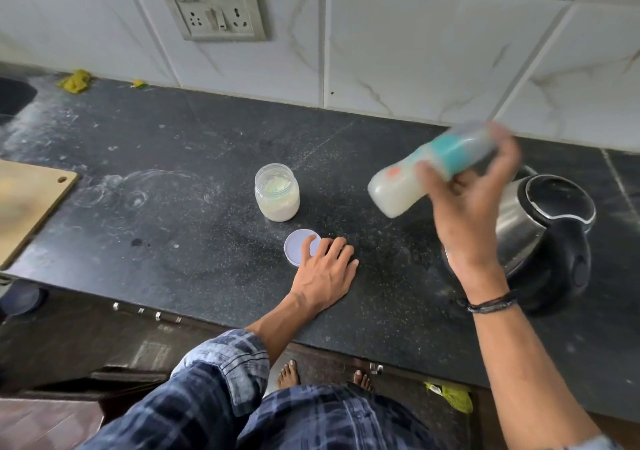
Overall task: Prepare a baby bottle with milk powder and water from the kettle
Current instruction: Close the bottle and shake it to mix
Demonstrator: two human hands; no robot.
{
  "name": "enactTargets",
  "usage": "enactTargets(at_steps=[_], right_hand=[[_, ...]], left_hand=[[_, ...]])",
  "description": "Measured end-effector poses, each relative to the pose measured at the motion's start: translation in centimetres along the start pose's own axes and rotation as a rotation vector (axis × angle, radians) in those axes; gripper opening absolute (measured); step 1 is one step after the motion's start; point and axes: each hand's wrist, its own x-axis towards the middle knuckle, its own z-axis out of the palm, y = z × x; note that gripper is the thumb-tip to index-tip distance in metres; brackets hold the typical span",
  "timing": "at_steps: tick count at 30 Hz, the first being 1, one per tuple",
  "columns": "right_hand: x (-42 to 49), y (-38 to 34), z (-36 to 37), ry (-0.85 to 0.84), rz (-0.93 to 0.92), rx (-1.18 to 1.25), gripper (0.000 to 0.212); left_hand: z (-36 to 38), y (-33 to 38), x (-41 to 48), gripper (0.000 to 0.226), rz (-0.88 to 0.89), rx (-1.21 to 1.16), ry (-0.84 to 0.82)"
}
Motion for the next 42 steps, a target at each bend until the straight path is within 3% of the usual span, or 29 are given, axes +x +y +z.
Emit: enactTargets(at_steps=[2,5,6,9,10,13,14,17,21,22,25,29,35,42], right_hand=[[-0.7,-0.1,0.1,-0.034,0.033,-0.034,0.083],[-0.5,0.3,0.6,0.192,-0.089,0.068,0.085],[-0.3,0.4,0.7,0.182,-0.089,0.066,0.086],[0.1,0.7,0.1,-0.083,0.049,-0.052,0.083],[0.0,0.7,-0.2,-0.065,0.070,-0.032,0.081],[0.4,0.7,-0.2,0.229,0.025,0.154,0.080],[0.6,0.5,-0.1,0.233,0.023,0.152,0.081],[0.7,1.0,-0.7,0.004,0.107,0.035,0.081],[1.0,1.1,-0.9,0.296,0.059,0.198,0.085],[1.0,1.3,-0.9,0.279,0.049,0.182,0.085],[0.0,2.6,-0.7,0.002,0.132,0.011,0.079],[-2.1,4.9,-0.3,0.055,0.164,-0.006,0.079],[-4.8,10.0,-1.6,-0.294,0.032,-0.666,0.081],[-7.5,12.7,-1.8,-0.371,-0.013,-0.827,0.076]], left_hand=[[0.2,0.0,0.0,0.031,0.001,-0.007,0.008],[0.3,0.1,0.1,0.029,-0.010,0.001,0.028],[0.3,0.1,0.0,0.029,-0.008,0.001,0.029],[0.2,0.0,-0.1,0.029,-0.005,-0.014,0.023],[0.2,0.0,0.0,0.030,-0.005,-0.015,0.018],[0.1,0.1,0.0,0.030,-0.010,0.006,0.029],[0.1,0.1,0.0,0.030,-0.005,0.008,0.029],[0.1,0.1,-0.1,0.029,0.002,0.000,0.028],[0.2,0.1,0.0,0.029,-0.002,0.009,0.039],[0.2,0.1,0.0,0.030,0.002,0.008,0.036],[0.3,0.0,0.0,0.030,0.004,-0.007,0.030],[0.4,0.0,0.1,0.031,-0.010,-0.005,0.030],[0.3,-0.1,0.0,0.031,-0.005,-0.009,0.015],[0.2,-0.1,0.1,0.031,0.001,-0.013,-0.003]])
